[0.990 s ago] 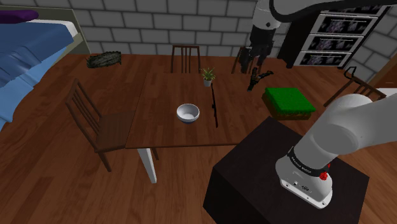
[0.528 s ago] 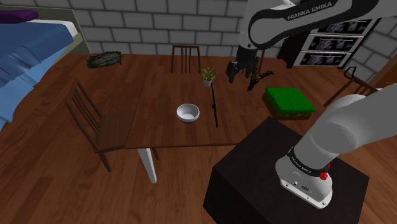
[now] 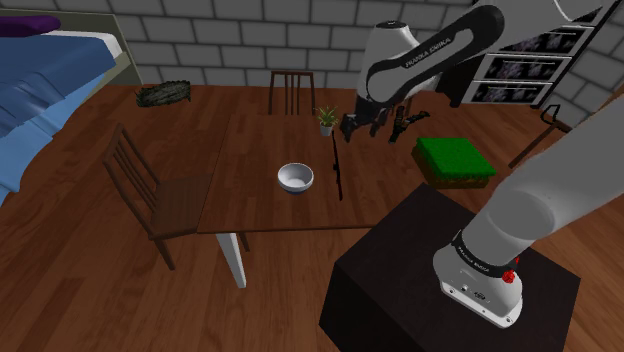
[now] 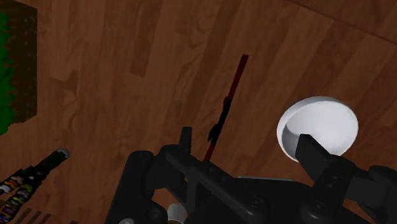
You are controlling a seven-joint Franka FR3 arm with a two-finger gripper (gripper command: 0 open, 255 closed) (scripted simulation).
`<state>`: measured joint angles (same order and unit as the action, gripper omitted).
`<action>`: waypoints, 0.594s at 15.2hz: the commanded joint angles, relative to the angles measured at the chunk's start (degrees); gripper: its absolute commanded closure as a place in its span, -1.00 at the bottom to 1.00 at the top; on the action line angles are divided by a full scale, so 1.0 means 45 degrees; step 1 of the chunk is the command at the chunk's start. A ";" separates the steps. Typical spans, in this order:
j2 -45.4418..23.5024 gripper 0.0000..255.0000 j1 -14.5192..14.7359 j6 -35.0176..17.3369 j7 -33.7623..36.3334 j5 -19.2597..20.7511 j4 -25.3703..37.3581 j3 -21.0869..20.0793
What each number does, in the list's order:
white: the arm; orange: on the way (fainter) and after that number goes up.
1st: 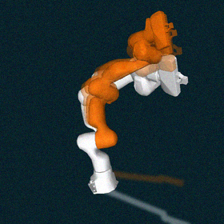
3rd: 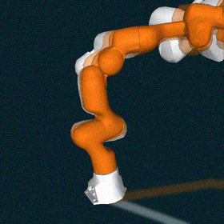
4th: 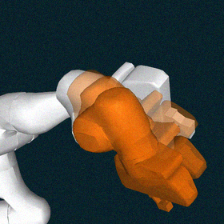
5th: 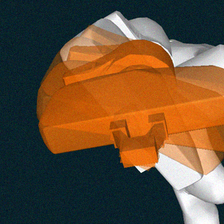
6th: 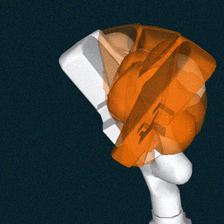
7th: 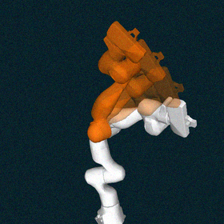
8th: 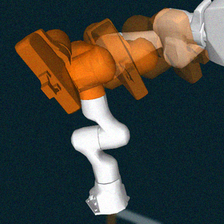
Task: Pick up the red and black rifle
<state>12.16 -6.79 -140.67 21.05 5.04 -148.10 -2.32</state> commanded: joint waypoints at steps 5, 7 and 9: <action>-0.3214 -1.00 -0.0381 -0.2562 0.1501 0.0676 0.0959 0.0070; -0.4292 -1.00 -0.0426 -0.3254 0.2008 0.0939 0.1438 0.0201; -0.5360 -1.00 -0.0418 -0.3871 0.2486 0.1159 0.1985 0.0382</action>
<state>-9.68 -8.62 -156.70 31.15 9.79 -140.36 -0.98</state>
